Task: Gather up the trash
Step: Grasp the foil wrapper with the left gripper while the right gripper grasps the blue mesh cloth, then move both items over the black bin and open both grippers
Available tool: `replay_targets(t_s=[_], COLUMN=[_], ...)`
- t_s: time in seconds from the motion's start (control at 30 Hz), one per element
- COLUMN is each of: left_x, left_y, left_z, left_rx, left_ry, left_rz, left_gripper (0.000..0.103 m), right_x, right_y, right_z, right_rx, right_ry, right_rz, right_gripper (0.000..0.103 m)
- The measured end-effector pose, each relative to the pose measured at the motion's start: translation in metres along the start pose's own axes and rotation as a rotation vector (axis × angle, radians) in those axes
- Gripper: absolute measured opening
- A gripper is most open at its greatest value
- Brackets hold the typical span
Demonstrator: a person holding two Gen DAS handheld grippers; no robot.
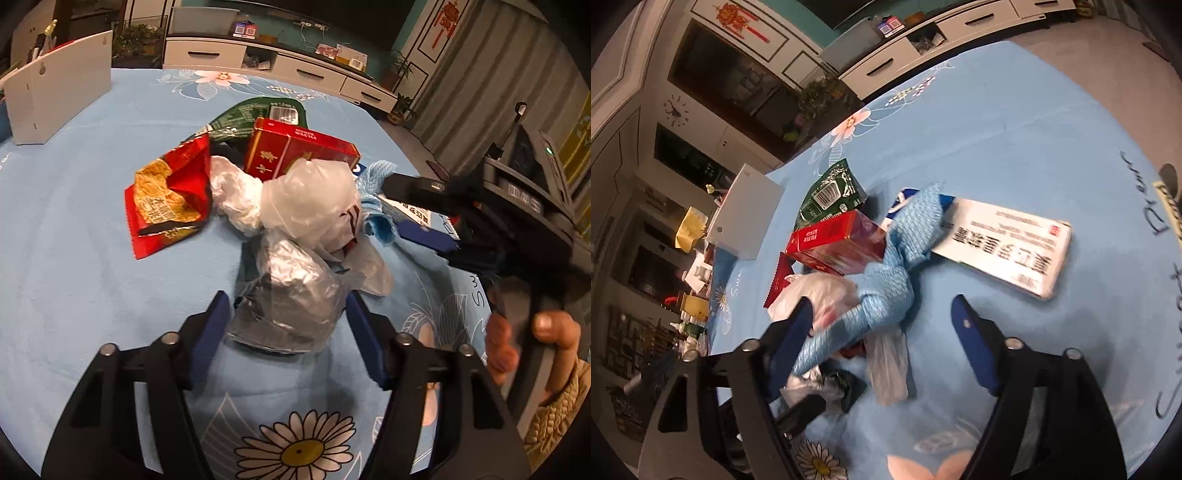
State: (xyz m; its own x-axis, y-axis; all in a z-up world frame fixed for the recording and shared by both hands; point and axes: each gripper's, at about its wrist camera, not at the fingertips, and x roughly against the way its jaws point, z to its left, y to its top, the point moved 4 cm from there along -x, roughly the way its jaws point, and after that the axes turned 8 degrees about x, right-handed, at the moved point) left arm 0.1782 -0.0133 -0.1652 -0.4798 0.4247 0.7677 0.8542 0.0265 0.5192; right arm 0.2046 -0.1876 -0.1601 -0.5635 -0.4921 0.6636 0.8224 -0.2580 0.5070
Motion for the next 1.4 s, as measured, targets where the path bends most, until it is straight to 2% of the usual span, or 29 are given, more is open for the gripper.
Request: replay_targets(t_s=[0.03, 0.13, 0.2, 0.3, 0.57, 0.83, 1.03, 1.4], left_x=[0.000, 0.000, 0.002, 0.009, 0.056, 0.075, 0.072, 0.038], left_y=[0.000, 0.000, 0.000, -0.002, -0.004, 0.000, 0.002, 0.001], left_z=[-0.001, 0.001, 0.003, 0.007, 0.010, -0.022, -0.066, -0.179], left_rx=[-0.002, 0.008, 0.013, 0.033, 0.043, -0.012, -0.083, -0.270], left_ry=[0.002, -0.015, -0.023, -0.038, -0.064, -0.095, -0.130, -0.226], left_rz=[-0.001, -0.004, -0.007, -0.012, -0.082, -0.120, -0.126, -0.079], left_gripper=[0.061, 0.055, 0.053, 0.052, 0.052, 0.052, 0.052, 0.052], right_x=[-0.001, -0.008, -0.011, -0.007, 0.045, 0.117, 0.161, 0.228], right_y=[0.001, 0.002, 0.002, 0.001, -0.010, -0.028, -0.042, -0.060], right_z=[0.001, 0.004, 0.005, 0.006, 0.018, 0.012, -0.020, -0.099], right_rx=[0.007, 0.036, 0.058, 0.065, 0.126, 0.142, 0.089, -0.061], right_ry=[0.000, -0.010, -0.040, -0.029, -0.038, -0.069, -0.132, -0.264], right_rz=[0.003, 0.010, 0.024, 0.013, -0.096, -0.209, -0.266, -0.391], right_gripper=[0.066, 0.045, 0.025, 0.016, 0.015, 0.015, 0.015, 0.015])
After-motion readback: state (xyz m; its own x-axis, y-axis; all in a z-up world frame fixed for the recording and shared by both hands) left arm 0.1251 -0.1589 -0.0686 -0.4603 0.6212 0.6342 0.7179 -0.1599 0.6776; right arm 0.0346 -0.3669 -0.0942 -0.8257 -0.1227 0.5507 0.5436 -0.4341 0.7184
